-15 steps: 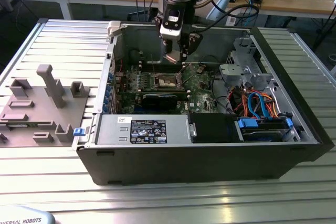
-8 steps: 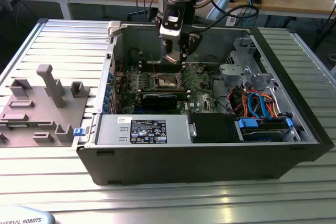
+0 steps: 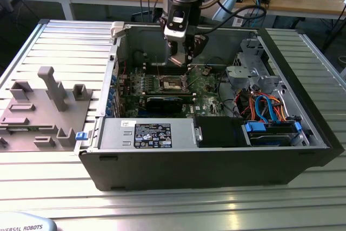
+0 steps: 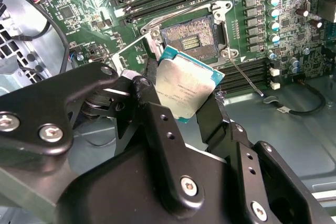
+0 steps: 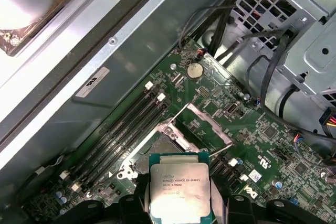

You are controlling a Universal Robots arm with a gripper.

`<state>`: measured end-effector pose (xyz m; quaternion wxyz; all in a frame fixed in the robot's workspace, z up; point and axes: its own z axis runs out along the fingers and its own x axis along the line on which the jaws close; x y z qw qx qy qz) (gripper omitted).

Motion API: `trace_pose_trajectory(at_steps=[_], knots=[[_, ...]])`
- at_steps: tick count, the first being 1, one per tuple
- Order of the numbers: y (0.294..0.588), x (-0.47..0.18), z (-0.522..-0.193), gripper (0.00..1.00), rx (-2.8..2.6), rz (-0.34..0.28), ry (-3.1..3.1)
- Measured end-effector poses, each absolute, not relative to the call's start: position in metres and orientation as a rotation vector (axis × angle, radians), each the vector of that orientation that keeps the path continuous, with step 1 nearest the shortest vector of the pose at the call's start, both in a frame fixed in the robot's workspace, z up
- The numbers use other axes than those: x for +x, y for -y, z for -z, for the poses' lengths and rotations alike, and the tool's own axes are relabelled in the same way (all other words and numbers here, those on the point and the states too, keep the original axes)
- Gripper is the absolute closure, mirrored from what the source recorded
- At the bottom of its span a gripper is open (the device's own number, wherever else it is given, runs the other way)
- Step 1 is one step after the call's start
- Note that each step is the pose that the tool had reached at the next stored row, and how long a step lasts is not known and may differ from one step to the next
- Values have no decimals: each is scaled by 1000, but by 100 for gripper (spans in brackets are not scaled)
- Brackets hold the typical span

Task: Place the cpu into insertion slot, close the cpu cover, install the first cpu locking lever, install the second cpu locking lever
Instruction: 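Place the cpu into insertion slot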

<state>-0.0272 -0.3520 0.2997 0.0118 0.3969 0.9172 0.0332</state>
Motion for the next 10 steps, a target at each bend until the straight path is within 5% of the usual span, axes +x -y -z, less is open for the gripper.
trace_pose_trajectory(at_steps=[10], knots=[[352,-27,-284,45,1256,-101,-2851]])
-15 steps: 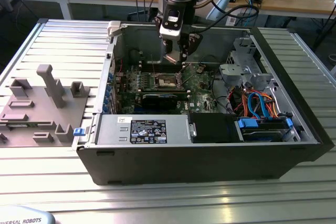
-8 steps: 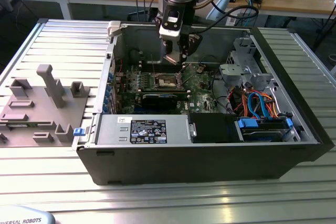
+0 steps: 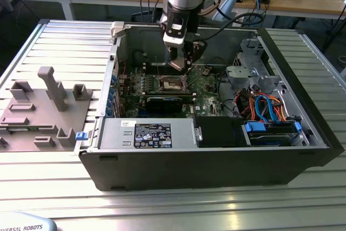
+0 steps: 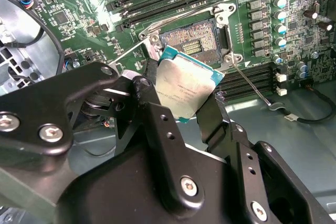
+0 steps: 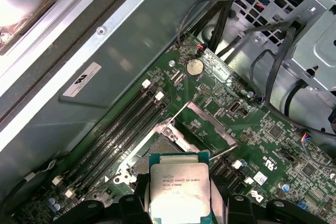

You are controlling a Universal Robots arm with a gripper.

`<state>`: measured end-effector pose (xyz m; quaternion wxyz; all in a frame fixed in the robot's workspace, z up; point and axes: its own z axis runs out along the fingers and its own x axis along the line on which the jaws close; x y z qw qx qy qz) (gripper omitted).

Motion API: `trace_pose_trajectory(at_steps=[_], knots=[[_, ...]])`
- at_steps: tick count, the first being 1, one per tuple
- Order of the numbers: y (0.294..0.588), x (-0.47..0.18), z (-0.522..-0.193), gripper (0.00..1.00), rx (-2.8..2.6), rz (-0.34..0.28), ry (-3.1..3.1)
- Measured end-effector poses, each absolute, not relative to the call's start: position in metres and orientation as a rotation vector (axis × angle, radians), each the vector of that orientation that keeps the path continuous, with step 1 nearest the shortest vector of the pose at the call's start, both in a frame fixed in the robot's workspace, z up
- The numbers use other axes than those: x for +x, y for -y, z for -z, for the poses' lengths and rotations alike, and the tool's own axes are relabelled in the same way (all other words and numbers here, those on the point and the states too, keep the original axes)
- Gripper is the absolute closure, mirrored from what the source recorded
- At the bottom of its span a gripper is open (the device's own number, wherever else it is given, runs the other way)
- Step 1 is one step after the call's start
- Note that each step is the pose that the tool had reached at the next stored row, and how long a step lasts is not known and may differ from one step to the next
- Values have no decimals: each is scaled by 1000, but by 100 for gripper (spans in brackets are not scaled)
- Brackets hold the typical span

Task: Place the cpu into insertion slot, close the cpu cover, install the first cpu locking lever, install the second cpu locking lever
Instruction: 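Place the cpu into insertion slot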

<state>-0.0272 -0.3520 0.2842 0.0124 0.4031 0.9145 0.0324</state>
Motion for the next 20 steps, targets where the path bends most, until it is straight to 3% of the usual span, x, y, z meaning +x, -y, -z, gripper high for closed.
trace_pose_trajectory(at_steps=[20], knots=[[352,-27,-283,45,1321,-78,-2813]])
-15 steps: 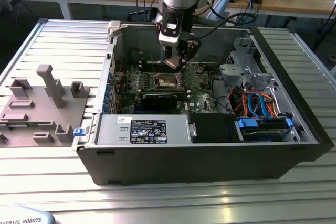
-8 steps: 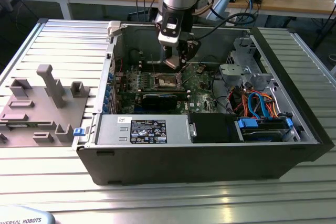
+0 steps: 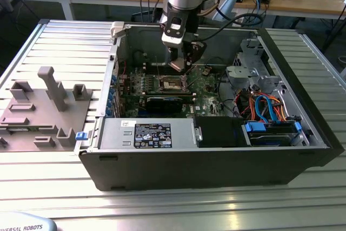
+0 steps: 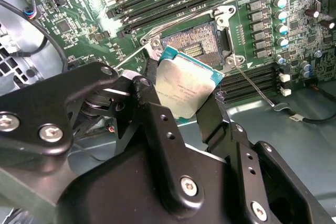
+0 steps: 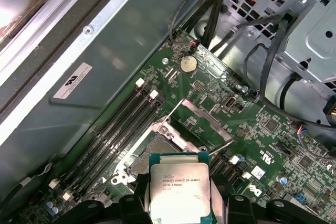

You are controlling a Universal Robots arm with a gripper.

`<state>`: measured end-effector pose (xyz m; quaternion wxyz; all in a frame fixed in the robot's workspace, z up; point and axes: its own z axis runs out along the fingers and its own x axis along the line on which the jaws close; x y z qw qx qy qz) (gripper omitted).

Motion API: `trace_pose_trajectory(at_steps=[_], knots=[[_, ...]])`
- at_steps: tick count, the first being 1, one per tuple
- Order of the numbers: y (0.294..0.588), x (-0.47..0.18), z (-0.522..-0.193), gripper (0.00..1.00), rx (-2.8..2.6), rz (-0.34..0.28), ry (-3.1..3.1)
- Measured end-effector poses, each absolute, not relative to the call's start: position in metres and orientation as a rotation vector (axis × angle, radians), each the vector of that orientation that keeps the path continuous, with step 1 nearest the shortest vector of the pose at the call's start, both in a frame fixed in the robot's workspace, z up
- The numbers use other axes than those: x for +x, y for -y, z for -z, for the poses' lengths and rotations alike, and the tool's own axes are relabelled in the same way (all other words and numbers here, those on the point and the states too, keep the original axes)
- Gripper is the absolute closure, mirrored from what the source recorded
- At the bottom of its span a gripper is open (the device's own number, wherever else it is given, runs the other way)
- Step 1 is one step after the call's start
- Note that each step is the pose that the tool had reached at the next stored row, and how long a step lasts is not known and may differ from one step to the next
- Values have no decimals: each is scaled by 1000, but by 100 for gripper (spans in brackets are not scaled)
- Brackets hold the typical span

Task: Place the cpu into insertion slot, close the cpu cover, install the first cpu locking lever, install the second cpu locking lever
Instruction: 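Place the cpu into insertion slot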

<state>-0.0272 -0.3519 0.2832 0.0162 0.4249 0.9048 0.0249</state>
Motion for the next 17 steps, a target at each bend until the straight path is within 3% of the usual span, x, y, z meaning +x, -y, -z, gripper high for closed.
trace_pose_trajectory(at_steps=[17], knots=[[352,-27,-281,45,1363,-75,-2792]])
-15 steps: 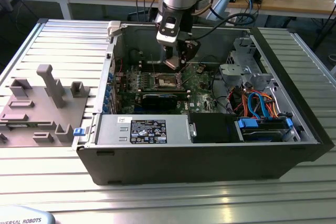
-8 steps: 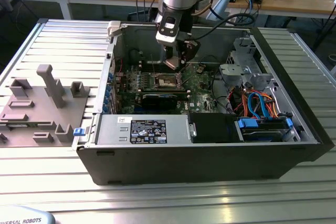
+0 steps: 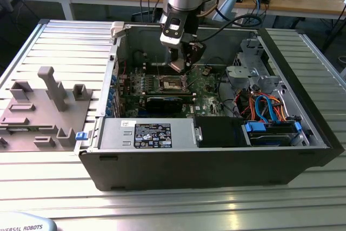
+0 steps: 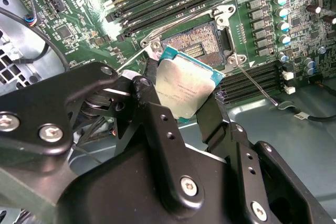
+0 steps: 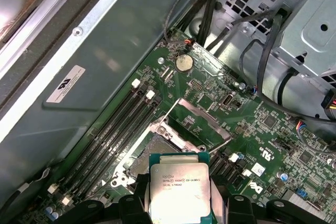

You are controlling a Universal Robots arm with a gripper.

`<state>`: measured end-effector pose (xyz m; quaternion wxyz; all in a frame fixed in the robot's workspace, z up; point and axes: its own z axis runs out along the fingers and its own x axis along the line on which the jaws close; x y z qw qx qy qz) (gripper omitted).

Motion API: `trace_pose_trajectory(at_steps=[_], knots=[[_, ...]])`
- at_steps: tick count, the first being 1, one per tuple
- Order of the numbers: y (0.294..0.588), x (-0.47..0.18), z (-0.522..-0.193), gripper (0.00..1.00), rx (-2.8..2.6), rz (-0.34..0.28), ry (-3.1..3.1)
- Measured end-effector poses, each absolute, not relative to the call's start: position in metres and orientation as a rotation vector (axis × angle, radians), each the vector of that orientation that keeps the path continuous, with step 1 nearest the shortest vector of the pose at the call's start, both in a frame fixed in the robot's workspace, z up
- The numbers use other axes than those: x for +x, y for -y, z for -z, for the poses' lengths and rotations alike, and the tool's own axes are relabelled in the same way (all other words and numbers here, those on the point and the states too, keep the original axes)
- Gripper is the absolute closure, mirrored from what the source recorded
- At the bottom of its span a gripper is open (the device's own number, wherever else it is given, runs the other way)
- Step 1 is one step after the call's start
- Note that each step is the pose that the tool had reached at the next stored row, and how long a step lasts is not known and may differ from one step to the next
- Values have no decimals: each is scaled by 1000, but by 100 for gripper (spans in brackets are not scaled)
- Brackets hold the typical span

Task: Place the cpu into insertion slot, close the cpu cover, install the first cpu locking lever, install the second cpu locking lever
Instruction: 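Place the cpu into insertion slot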

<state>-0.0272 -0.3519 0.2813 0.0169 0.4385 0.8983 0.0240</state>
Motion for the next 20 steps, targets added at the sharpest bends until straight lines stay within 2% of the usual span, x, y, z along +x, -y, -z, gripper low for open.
trace_pose_trajectory(at_steps=[20], knots=[[352,-27,-279,45,1390,-74,-2778]])
